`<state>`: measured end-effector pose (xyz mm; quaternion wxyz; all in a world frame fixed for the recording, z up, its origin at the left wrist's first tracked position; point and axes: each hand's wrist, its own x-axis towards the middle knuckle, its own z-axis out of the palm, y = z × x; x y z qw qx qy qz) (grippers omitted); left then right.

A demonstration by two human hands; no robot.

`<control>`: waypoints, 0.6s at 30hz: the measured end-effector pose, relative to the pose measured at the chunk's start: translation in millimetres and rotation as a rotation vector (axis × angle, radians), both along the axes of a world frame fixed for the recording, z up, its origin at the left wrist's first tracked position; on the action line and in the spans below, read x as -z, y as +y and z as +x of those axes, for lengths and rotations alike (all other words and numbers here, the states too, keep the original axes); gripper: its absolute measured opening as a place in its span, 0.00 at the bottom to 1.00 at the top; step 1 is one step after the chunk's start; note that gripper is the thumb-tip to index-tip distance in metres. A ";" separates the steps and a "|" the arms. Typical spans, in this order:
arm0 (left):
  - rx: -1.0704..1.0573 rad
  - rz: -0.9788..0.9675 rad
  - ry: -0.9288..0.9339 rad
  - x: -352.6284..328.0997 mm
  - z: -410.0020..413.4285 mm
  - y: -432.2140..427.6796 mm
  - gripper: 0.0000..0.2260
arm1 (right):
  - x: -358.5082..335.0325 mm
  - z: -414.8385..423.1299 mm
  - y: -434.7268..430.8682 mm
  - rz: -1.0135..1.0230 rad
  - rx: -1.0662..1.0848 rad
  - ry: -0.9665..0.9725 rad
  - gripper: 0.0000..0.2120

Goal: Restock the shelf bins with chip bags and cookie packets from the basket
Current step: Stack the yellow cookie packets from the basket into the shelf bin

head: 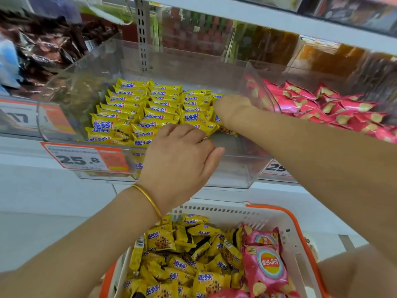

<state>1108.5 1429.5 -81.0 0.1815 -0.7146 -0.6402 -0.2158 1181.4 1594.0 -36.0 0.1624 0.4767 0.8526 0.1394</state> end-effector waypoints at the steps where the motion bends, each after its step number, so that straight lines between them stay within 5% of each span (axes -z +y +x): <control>1: 0.004 0.002 0.002 -0.2 -0.6 -0.2 0.23 | -0.7 1.3 -1.0 -0.009 -0.006 0.010 0.19; 6: 0.055 0.072 -0.011 -0.7 -1.7 -3.3 0.20 | -28.7 10.0 -13.9 -0.003 -0.079 0.166 0.07; 12: 0.188 0.236 -0.040 -9.5 10.6 -42.2 0.13 | -32.8 68.0 -98.0 -0.037 -0.243 0.452 0.10; 15: 0.256 0.027 -0.079 13.5 14.3 -70.4 0.12 | 16.6 106.1 -150.4 -0.267 -0.253 0.553 0.08; 18: 0.211 -0.273 -0.070 42.7 10.8 -80.4 0.14 | 99.3 112.0 -158.1 -0.562 -0.134 0.392 0.06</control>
